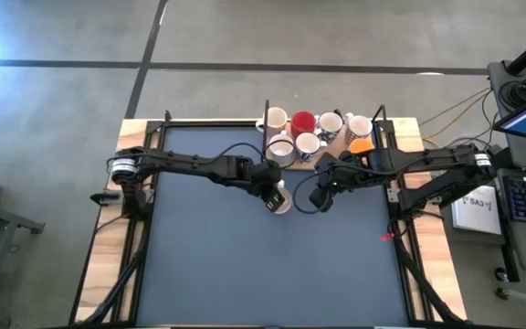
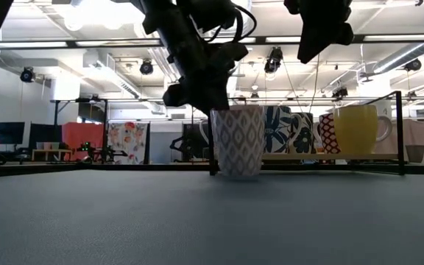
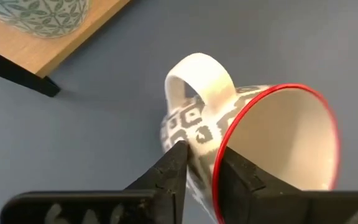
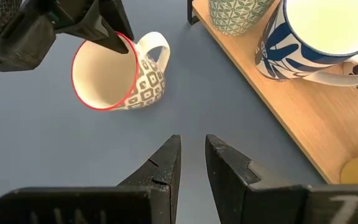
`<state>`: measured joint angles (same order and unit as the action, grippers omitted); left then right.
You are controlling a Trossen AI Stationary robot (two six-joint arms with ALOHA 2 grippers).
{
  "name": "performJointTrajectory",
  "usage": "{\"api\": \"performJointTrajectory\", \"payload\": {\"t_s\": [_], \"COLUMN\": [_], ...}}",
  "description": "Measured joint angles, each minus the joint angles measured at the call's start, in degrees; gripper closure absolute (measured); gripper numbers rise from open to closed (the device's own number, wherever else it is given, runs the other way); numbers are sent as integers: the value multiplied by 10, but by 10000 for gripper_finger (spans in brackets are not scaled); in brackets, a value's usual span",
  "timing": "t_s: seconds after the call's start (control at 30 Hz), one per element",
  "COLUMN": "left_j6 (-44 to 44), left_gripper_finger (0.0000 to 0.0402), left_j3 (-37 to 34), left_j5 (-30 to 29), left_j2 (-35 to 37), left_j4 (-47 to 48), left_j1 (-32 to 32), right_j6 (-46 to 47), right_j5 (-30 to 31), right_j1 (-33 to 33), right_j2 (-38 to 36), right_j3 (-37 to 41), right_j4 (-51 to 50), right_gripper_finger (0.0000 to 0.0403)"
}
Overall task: Place coffee mugs
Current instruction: Put the gray mug on the shelf
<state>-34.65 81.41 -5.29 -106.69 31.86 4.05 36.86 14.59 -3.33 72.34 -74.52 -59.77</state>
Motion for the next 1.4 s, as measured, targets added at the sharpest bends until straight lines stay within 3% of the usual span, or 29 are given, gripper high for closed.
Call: {"api": "performJointTrajectory", "payload": {"t_s": [0.4, 0.73, 1.03, 1.23, 1.4], "left_j6": [11, 25, 29, 75, 107], "left_gripper_finger": [295, 285, 285, 285, 285], "left_j3": [-3, -4, -4, -5, -5], "left_j5": [1, 0, -47, -97, -137], "left_j2": [1, 59, 136, 203, 276], "left_j4": [-1, 33, 192, 313, 382], "left_j1": [3, 5, -4, -9, -8], "right_j6": [0, 12, 18, 117, 142], "right_j5": [0, 0, -2, -26, -31], "right_j1": [0, 0, 3, 27, 30], "right_j2": [0, 11, 88, 139, 183], "right_j3": [0, 0, 1, 1, 1], "right_j4": [-1, 7, 75, 91, 155], "right_gripper_finger": [339, 339, 339, 339, 344]}}
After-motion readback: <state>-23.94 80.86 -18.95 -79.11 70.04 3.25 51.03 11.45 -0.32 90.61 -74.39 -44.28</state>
